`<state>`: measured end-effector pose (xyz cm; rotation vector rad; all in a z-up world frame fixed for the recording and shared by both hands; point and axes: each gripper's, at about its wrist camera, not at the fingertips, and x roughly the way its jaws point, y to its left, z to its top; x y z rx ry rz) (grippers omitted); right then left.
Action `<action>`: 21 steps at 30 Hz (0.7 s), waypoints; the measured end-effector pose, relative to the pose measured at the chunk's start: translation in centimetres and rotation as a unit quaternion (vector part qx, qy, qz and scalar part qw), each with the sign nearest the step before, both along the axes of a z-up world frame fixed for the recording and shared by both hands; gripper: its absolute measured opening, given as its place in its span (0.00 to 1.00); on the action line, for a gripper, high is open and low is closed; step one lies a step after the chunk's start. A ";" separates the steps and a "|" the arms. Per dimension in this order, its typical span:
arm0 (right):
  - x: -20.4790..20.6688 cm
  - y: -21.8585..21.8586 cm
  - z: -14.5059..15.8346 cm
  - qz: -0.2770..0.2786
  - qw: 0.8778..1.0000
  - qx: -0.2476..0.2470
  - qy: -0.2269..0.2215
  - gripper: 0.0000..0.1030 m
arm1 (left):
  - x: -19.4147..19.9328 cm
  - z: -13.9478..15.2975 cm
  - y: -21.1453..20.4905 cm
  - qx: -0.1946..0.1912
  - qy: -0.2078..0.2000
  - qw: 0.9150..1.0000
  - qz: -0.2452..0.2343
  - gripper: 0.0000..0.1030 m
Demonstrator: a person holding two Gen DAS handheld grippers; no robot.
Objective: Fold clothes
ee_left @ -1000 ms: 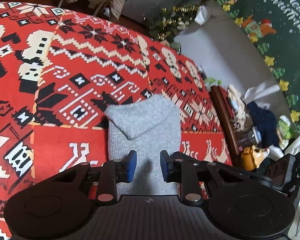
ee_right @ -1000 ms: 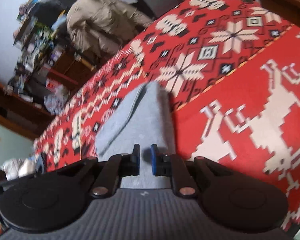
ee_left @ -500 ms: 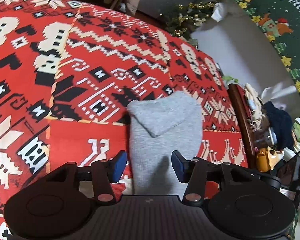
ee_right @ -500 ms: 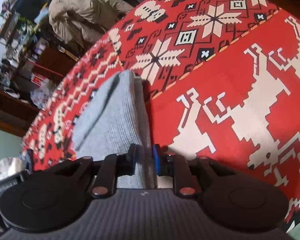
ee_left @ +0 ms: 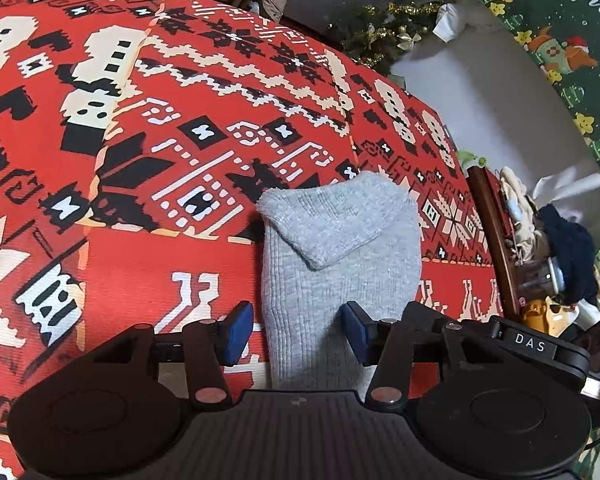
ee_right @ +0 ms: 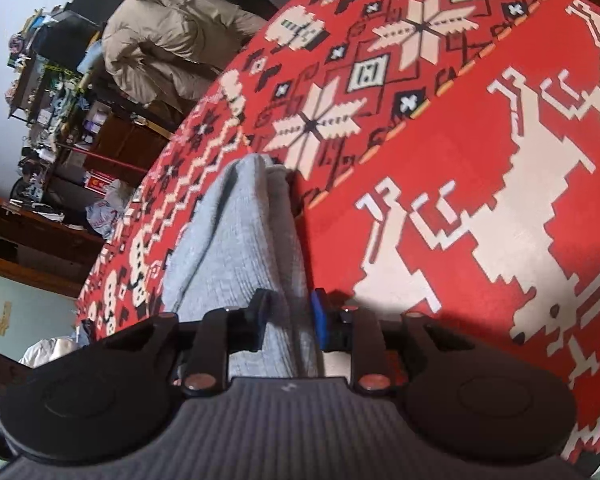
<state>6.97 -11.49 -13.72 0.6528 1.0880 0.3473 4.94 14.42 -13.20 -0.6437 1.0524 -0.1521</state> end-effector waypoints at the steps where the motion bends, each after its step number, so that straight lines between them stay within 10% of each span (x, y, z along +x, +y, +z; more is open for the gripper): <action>1: 0.0 0.2 0.1 0.003 1.000 -0.002 -0.004 0.34 | 0.0 0.0 0.0 -0.001 0.001 1.000 0.000 0.48; 12: 0.1 0.8 -0.9 0.012 1.000 0.004 -0.002 0.21 | 0.1 -0.1 -0.3 0.000 -0.004 1.000 0.003 0.47; 21: -1.1 2.2 1.3 0.013 0.998 -0.024 -0.054 0.11 | -0.8 2.0 -1.5 0.054 -0.065 0.996 0.019 0.18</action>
